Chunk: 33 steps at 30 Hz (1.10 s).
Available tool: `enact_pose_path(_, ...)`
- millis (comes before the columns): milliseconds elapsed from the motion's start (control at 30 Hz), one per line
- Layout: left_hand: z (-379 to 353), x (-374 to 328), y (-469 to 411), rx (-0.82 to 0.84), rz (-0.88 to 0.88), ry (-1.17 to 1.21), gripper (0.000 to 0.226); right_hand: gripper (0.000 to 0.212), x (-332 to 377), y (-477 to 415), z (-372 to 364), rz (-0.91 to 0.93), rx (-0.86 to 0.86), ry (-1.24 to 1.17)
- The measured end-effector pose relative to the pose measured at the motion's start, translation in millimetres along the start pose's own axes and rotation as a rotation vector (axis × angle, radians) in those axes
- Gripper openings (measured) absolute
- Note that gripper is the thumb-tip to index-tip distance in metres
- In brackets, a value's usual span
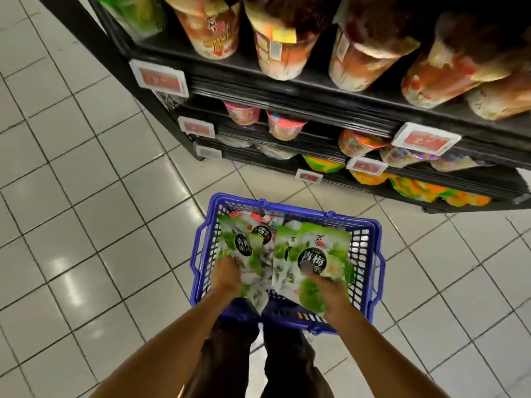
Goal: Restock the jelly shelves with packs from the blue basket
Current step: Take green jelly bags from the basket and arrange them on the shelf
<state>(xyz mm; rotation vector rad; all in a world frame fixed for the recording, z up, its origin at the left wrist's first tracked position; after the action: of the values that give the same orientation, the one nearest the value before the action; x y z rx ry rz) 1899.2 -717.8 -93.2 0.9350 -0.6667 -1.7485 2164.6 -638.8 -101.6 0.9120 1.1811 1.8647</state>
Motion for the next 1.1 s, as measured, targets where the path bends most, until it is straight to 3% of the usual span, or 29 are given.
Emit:
enact_pose_path(133,5.8,-2.4,32.0,0.037,0.014,-0.095,0.081,0.063,2.3,41.0,21.8,0.013,0.045,-0.023)
enact_pose_path(200,11.3,-9.5,47.2,0.026,-0.007,-0.207,0.094,0.06,3.8,56.9,29.7,0.02,0.055,-0.021)
enact_pose_path(267,19.5,-21.0,64.4,-0.005,-0.061,-0.274,0.086,0.056,4.8,72.6,37.7,0.029,0.047,-0.021)
enact_pose_path(333,30.2,-33.4,80.4,-0.027,-0.117,-0.152,0.058,0.047,5.3,90.8,47.9,0.043,0.03,-0.055)
enact_pose_path(433,52.4,-44.0,120.7,0.068,0.081,0.516,0.027,0.05,10.7,129.7,61.1,0.054,0.084,-0.108)
enact_pose_path(533,72.1,-65.1,181.7,0.259,0.142,0.992,0.031,0.043,31.8,180.8,87.1,0.142,0.131,-0.148)
enact_pose_path(633,105.8,-100.0,240.5,0.393,-0.001,1.032,0.04,0.045,65.7,238.3,128.9,0.327,0.143,-0.096)
enact_pose_path(767,152.9,-155.6,307.1,0.429,-0.024,0.997,0.022,0.065,108.1,320.9,177.9,0.536,0.241,-0.109)
enact_pose_path(833,173.5,-187.0,336.7,0.494,-0.062,1.013,0.023,0.069,126.5,357.6,196.2,0.605,0.314,-0.163)
enact_pose_path(867,183.2,-199.2,349.8,0.517,-0.076,1.018,0.032,0.068,134.2,374.8,204.9,0.638,0.336,-0.181)
enact_pose_path(967,214.2,-230.0,381.3,0.459,-0.189,0.991,0.094,0.074,154.1,416.1,233.0,0.718,0.306,-0.213)
enact_pose_path(1000,222.9,-240.4,392.8,0.436,-0.25,0.981,0.102,0.075,158.9,427.7,241.1,0.742,0.286,-0.225)
enact_pose_path(1100,245.6,-270.8,422.1,0.396,-0.426,0.964,0.072,0.071,176.2,459.4,262.5,0.848,0.27,-0.295)
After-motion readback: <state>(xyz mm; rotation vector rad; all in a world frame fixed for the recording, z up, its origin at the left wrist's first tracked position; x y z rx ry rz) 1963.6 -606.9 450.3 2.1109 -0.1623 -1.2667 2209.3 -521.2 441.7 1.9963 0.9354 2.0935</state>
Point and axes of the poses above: each hand's wrist, its own y-axis away from the middle knuckle, its own z-axis out of the back of the hand, x = y × z, the point moved 8 cm from there along -y, towards the middle knuckle, and after that the axes turned 9 degrees about y, right-handed, at the moved point
